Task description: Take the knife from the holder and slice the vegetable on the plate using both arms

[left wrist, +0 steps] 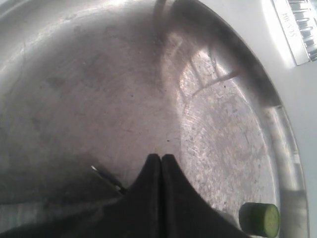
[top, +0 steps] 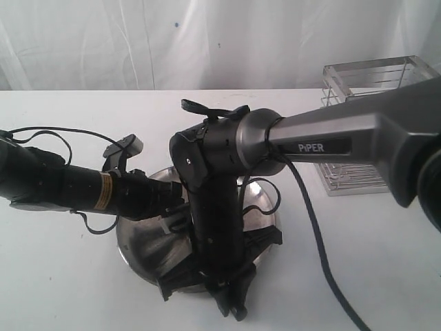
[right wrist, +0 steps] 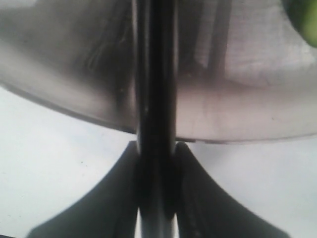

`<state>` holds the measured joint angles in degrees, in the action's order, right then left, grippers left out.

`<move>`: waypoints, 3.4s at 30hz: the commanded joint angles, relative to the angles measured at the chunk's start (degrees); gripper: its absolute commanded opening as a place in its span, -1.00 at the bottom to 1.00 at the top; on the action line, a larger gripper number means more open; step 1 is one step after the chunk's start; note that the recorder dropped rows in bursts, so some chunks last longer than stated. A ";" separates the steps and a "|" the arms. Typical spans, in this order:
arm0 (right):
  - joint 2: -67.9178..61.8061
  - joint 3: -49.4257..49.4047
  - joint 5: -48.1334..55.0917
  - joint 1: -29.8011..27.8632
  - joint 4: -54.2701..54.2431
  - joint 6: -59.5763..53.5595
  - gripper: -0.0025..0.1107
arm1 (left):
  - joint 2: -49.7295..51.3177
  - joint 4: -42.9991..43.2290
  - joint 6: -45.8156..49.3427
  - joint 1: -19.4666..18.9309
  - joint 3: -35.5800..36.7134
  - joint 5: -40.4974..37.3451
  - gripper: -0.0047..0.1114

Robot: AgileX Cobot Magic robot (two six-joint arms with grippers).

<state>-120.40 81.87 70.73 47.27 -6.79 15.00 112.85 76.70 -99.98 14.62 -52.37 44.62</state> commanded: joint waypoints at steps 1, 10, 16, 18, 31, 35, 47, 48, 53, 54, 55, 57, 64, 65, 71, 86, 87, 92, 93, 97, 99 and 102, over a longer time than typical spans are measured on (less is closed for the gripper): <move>0.33 -3.59 -0.77 -0.02 0.77 0.97 -0.96 | 0.40 4.34 -0.69 0.37 0.97 -3.44 -0.92; 3.37 -6.08 -0.77 -0.02 1.28 0.58 -0.96 | 0.40 3.96 -0.57 0.37 0.97 -2.86 -0.92; 4.08 -8.48 -0.77 -0.02 -3.81 -3.69 -0.96 | 0.40 4.37 -0.57 0.37 0.97 -2.64 -0.92; 4.08 -10.64 -0.77 -0.02 -4.12 -4.88 -0.96 | 0.28 4.08 -0.57 -0.19 0.97 -1.70 -0.92; 18.88 -9.78 -0.77 -2.73 4.44 -7.09 -0.96 | -9.65 -6.68 4.37 -15.39 0.97 15.03 -0.92; 15.58 -5.48 -3.72 -7.40 3.37 -10.87 -0.96 | -10.77 -3.81 2.99 -17.85 0.97 12.82 -0.92; 7.28 -3.23 -17.72 -9.06 4.00 -10.76 -0.79 | -9.47 -4.50 11.76 -17.85 0.97 12.59 -0.92; 7.19 -3.19 -17.34 -9.18 4.00 -10.25 -0.71 | -9.36 -4.50 11.76 -17.85 0.97 12.71 -0.92; 9.00 -2.41 -13.97 -9.58 4.75 -9.86 -0.28 | -10.64 -4.16 11.56 -18.23 0.97 12.60 -0.92; 9.89 -2.12 -13.16 -9.58 5.37 -9.86 -0.26 | -11.58 -3.36 10.77 -18.73 0.97 12.60 -0.92; 10.93 -1.84 -12.61 -9.58 5.95 -9.86 -0.25 | -12.86 -2.35 9.32 -19.45 0.97 12.48 -0.92; 13.28 -1.15 -12.07 -9.58 7.66 -9.86 -0.25 | -16.09 -1.06 5.90 -21.17 1.89 11.35 -0.92; 26.25 -4.95 -14.60 -9.63 33.37 4.30 -0.80 | -37.37 -0.54 -7.05 -26.93 13.37 -15.63 -0.92; 28.87 -7.18 -16.91 -9.63 37.61 6.84 -0.96 | -40.66 -0.42 -7.07 -26.95 15.31 -21.11 -0.92; 48.19 -28.83 -49.02 -9.63 55.34 30.42 -0.96 | -60.73 -0.42 -5.37 -26.95 27.88 -53.10 -0.92; 83.57 -46.61 -64.06 -9.63 59.30 37.89 -0.96 | -71.51 -0.55 -5.15 -26.95 33.89 -65.27 -0.92; 85.04 -46.61 -64.06 -9.63 59.30 37.59 -0.96 | -71.51 -0.55 -5.15 -26.95 33.89 -65.27 -0.92; 97.18 -46.29 -58.97 -11.41 66.23 32.68 -0.96 | -71.51 -0.55 -5.15 -26.95 33.89 -64.79 -0.92; 100.03 -46.80 -62.30 -14.08 67.69 28.61 -0.96 | -71.51 -0.44 -5.15 -26.95 33.89 -64.67 -0.92; 109.32 -49.29 -71.74 -28.79 68.22 25.49 -0.96 | -71.51 -0.44 -5.15 -26.95 33.89 -63.85 -0.92; 112.11 -49.87 -70.73 -31.62 68.06 28.47 -0.96 | -71.51 -0.44 -5.15 -26.95 33.89 -63.55 -0.92; 114.75 -51.82 -71.77 -32.46 68.06 30.83 -0.96 | -71.51 -0.44 -5.15 -26.95 33.89 -63.64 -0.92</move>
<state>-7.52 31.86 0.83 16.09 60.67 43.76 41.70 75.75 -105.38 -12.27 -18.75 -18.77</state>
